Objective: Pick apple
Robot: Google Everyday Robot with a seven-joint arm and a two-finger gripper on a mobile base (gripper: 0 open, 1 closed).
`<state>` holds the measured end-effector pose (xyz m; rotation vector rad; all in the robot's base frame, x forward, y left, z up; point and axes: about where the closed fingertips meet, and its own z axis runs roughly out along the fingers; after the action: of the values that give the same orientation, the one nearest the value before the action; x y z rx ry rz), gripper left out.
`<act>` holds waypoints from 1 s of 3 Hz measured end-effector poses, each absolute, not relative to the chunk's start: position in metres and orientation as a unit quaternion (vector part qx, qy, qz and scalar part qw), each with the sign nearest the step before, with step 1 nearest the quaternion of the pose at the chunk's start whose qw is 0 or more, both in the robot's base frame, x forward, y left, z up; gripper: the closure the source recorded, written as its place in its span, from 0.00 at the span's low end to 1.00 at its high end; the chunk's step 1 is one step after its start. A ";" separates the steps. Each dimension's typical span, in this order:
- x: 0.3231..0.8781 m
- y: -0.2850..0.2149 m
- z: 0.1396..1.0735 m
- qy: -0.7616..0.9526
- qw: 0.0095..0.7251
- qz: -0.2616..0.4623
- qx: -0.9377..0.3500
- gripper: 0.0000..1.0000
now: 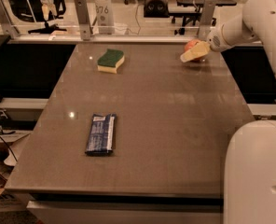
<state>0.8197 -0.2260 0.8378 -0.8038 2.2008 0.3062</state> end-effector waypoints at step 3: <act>0.808 -0.209 0.859 0.847 0.385 0.142 -0.338 0.87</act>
Offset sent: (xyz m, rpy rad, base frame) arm -0.0049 0.0027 0.0185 0.0265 -0.0250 0.0312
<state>0.8079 -0.2088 0.8592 -0.8622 2.1581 0.3605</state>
